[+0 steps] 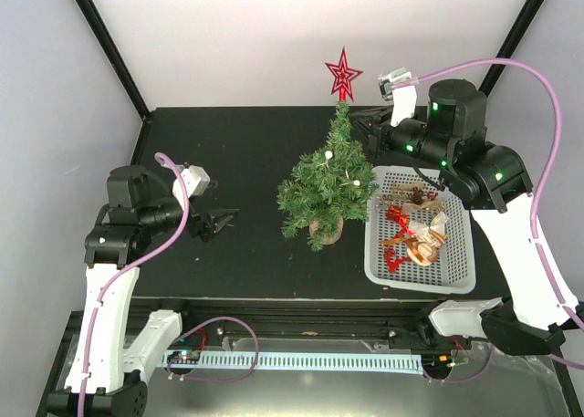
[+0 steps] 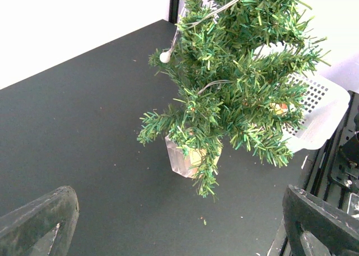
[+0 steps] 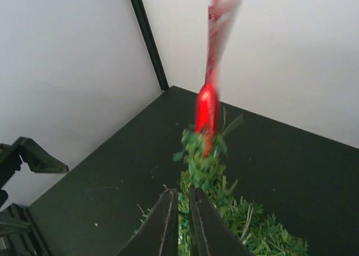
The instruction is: Decorate the small christmas tree
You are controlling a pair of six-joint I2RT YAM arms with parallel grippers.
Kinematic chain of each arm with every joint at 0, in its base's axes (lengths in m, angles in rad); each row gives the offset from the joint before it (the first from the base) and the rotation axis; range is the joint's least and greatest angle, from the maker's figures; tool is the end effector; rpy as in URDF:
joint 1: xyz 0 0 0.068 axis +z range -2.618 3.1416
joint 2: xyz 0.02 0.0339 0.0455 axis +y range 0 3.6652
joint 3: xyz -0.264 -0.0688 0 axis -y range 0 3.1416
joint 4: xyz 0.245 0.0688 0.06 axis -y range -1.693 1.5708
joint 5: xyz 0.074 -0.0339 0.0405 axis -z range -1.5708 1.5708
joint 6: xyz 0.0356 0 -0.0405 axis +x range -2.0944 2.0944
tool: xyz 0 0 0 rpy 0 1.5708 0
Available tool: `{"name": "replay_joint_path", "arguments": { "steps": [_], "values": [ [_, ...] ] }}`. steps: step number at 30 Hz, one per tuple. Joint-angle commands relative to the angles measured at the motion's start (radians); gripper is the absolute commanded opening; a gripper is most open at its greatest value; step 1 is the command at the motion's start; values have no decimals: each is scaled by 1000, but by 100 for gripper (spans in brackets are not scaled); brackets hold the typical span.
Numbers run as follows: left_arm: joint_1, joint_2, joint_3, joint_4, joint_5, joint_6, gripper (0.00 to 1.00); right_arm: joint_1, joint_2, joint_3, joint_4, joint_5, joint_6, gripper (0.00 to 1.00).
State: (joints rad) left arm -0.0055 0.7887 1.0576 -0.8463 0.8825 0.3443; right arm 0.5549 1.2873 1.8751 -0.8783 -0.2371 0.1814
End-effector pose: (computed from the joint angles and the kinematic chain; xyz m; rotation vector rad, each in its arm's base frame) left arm 0.1350 -0.0282 0.3710 0.8235 1.8171 -0.7231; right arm 0.1833 0.1234 0.5216 -0.5211 1.8453 0.7242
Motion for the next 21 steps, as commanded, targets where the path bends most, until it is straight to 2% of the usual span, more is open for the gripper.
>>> {"name": "replay_joint_path", "arguments": {
  "steps": [1,9,13,16,21],
  "values": [
    [9,-14,16,1,1,2,99,8,-6,6,-66,22,-6,10],
    [11,-19,12,4,1,-1,99,8,5,53,-64,32,9,20],
    [10,-25,4,7,0,1,99,8,-15,22,-60,56,14,26],
    [11,-27,-1,10,-3,2,99,8,-54,-52,-36,84,30,29],
    [11,-25,-5,15,-3,4,99,8,-200,-338,48,192,142,30]
  ]
}}
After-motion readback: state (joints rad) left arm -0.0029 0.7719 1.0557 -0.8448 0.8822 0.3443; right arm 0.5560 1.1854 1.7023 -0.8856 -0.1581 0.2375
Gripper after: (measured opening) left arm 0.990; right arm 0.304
